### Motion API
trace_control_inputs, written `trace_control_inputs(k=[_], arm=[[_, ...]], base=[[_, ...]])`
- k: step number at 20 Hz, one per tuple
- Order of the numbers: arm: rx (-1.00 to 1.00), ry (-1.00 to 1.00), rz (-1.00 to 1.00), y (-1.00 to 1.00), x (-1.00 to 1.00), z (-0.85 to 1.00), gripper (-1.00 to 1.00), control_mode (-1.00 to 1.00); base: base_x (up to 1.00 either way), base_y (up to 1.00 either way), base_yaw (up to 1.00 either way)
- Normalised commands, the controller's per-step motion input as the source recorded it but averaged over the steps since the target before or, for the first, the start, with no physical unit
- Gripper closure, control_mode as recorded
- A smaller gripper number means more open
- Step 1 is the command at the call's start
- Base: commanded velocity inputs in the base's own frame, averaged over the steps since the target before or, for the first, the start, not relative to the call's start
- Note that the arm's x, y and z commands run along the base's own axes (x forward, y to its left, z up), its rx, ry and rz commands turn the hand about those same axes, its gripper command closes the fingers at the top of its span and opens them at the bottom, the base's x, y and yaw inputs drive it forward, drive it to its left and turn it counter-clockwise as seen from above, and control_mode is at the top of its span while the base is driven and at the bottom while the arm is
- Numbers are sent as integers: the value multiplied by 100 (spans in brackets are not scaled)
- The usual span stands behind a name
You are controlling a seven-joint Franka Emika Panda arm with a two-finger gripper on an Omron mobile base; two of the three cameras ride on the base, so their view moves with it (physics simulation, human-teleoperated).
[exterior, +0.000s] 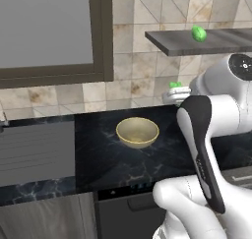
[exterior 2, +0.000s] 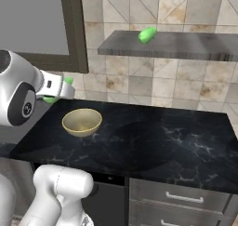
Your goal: Pick the corns from the cabinet and place them in one bowl. Pick the avocado from the sink and place it in the other bowl.
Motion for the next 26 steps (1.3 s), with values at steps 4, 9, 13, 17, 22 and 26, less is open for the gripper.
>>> trace_control_inputs(k=[4,9,13,17,22,26], arm=[[0,0,-5,14,37,-22,100,-100],[4,9,-1,1,58,-47,100,-100],[6,13,0,0,56,-50,100,-100],[-1,23,0,9,56,-42,100,-100],[-2,25,0,19,47,-43,100,-100],[0,16,0,23,51,-41,100,-100]], base=[[0,0,0],[0,0,0],[0,0,0],[0,0,0],[0,0,0],[0,0,0]])
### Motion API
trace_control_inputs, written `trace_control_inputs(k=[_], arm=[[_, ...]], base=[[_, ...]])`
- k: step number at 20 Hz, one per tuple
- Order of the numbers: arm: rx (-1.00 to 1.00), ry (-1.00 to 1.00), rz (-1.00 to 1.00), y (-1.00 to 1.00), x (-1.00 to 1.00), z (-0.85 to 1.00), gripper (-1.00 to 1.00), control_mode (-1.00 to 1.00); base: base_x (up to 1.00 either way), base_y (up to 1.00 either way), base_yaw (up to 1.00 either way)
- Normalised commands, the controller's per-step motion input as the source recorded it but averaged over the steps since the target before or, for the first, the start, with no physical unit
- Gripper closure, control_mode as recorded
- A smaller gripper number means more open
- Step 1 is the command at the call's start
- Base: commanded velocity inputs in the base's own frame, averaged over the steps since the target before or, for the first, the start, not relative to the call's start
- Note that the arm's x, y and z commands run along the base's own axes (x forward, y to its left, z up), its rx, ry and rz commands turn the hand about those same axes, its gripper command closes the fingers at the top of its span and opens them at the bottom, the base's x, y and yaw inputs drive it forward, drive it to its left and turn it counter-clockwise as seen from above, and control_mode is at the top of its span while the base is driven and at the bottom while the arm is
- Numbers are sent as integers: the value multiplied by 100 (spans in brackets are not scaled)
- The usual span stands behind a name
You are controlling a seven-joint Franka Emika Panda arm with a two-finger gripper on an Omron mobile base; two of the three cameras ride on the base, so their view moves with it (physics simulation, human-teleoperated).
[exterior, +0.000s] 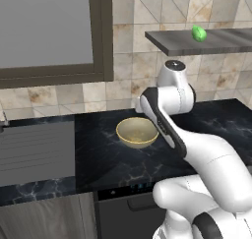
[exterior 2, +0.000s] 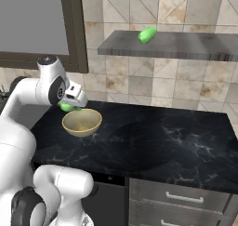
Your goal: Pick the corns from the cabinet and place them in one bowl. Pick the avocado from the sink and place it in the other bowl.
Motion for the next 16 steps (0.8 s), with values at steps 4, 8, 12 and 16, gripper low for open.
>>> trace_control_inputs(k=[4,8,12,16], arm=[[-3,8,0,18,54,-60,100,-100],[-5,-1,0,0,48,-62,100,-100],[-1,-2,3,-9,43,-53,100,-100],[1,-10,4,-5,22,-39,100,-100]], base=[[0,0,0],[0,0,0],[0,0,0],[0,0,0]])
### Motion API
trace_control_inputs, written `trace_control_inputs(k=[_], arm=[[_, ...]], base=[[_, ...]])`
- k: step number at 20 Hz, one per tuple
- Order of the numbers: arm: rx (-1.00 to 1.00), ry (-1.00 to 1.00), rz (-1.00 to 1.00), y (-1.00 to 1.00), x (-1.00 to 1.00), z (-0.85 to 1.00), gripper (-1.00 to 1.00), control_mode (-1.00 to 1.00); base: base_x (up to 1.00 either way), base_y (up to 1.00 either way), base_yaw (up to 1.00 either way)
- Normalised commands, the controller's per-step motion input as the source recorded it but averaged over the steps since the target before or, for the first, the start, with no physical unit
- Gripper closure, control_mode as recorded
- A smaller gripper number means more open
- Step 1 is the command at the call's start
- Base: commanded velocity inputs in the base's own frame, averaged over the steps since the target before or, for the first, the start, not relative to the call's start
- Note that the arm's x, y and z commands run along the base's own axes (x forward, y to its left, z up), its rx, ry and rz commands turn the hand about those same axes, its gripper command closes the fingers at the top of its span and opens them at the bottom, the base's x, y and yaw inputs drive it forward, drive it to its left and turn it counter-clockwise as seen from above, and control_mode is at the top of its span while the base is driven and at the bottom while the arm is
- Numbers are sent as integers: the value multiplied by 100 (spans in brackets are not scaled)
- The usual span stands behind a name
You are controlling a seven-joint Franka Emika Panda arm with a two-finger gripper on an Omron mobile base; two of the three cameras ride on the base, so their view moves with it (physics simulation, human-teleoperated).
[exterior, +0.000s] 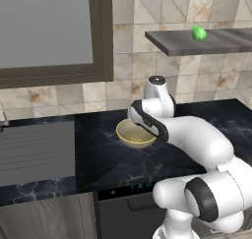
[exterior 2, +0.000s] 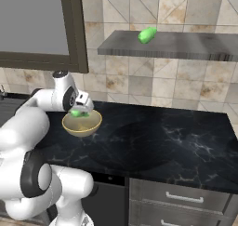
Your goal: Pick the corns from the cabinet and place them in one bowl. Pick the avocado from the sink and place it in the other bowl.
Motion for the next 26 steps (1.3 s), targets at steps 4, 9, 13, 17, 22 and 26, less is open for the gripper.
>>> trace_control_inputs(k=[4,9,13,17,22,26], arm=[[0,-14,3,0,9,-34,100,-100],[0,-7,2,0,14,-33,100,-100],[0,-4,1,0,20,-31,100,-100],[0,-2,1,0,22,-28,100,-100],[0,-2,1,0,25,-26,-100,-100],[0,0,0,0,21,-17,-100,-100]], base=[[0,0,0],[0,0,0],[0,0,0],[0,0,0],[0,0,0],[0,0,0]])
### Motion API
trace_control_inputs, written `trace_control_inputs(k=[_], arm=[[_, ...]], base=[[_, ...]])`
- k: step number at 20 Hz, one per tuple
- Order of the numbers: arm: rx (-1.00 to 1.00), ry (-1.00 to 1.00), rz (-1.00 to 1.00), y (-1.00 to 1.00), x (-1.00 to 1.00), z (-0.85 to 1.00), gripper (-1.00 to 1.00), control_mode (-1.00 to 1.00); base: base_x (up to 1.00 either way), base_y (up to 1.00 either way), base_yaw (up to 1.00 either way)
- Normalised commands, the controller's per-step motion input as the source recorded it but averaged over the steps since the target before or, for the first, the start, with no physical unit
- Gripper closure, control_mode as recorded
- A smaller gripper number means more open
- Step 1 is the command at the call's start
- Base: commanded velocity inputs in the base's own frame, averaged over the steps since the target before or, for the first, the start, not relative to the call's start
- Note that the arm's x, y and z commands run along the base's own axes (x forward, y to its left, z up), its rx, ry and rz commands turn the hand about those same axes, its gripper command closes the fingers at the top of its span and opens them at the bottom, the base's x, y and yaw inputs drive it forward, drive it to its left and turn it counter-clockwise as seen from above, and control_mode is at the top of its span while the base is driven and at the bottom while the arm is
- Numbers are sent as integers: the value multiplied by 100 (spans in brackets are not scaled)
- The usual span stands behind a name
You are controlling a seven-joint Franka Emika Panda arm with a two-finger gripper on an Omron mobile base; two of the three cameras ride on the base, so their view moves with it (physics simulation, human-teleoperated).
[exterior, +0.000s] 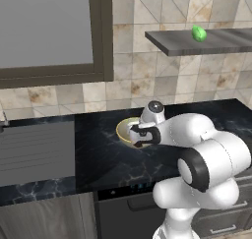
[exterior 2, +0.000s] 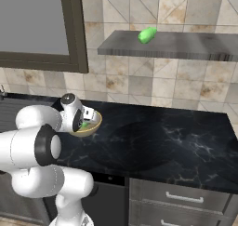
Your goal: Pick the corns from the cabinet and place them in one bowl. Pick the avocado from the sink and place it in the other bowl.
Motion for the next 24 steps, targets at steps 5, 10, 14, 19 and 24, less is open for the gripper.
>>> trace_control_inputs(k=[5,10,14,19,24], arm=[[0,0,0,0,3,-2,-100,-100],[0,4,0,0,0,3,-100,-100],[0,6,-1,0,0,56,-100,-100],[0,3,-1,0,-28,93,-100,-100],[-4,-1,-2,2,-64,65,-100,-100]], base=[[0,0,0],[0,0,0],[0,0,0],[0,0,0],[0,0,0]])
